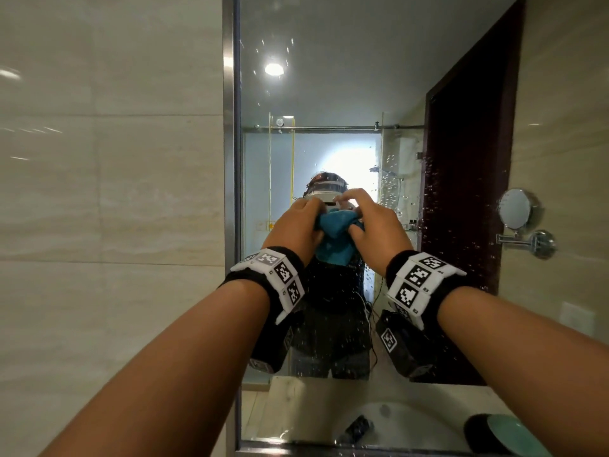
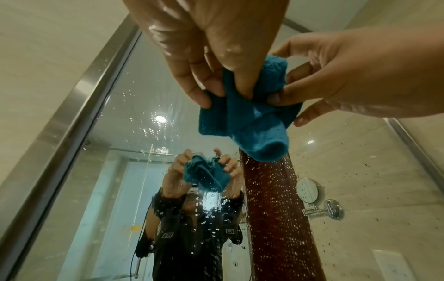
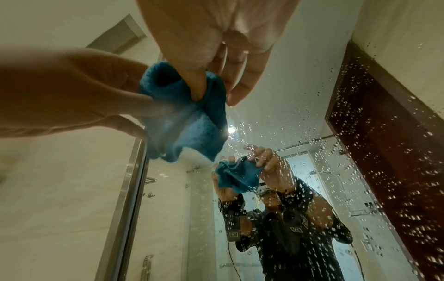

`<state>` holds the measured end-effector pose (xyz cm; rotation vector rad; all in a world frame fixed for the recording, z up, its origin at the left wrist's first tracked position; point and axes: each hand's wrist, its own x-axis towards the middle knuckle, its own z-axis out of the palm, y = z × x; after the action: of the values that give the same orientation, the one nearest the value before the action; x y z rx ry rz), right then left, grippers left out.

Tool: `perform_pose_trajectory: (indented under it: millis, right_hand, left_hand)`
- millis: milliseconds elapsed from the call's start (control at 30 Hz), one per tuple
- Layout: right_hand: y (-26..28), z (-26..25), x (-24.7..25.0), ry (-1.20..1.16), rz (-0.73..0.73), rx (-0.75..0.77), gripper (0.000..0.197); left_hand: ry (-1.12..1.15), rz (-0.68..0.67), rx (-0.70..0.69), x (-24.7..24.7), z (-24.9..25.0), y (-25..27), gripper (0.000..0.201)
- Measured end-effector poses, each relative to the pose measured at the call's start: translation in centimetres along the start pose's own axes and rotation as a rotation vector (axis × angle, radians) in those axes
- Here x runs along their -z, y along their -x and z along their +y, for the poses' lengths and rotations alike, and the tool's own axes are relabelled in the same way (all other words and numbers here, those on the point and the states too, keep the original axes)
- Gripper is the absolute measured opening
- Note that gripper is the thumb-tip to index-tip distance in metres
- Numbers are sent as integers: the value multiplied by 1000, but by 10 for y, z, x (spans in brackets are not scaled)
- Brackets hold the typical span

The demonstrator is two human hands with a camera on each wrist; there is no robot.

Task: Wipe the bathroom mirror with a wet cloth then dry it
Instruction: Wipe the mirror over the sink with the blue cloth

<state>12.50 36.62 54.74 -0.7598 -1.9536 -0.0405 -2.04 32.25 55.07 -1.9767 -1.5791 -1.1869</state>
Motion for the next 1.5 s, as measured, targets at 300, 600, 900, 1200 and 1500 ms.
perform_pose_trajectory:
  millis: [300,600,900,1200,1500]
  right_hand:
    - [-2,0,6,32,79,-47,24]
    - [-3,-2,16,109,57,-117,22]
    - [-1,-17,22,38,36,-77,17]
    - [9,-3,34,7,-96,-41,27]
    - [18,-10,20,-205,-173,-76,56]
  left_hand:
    - [6,-31,90,12,-7,7,21]
    - [-71,-106,89,24,1,13,22]
    - [213,-247,102,12,23,13,59]
    - [113,-54,209,18,10,9,12]
    - [460,-20,244,11,33,3,12]
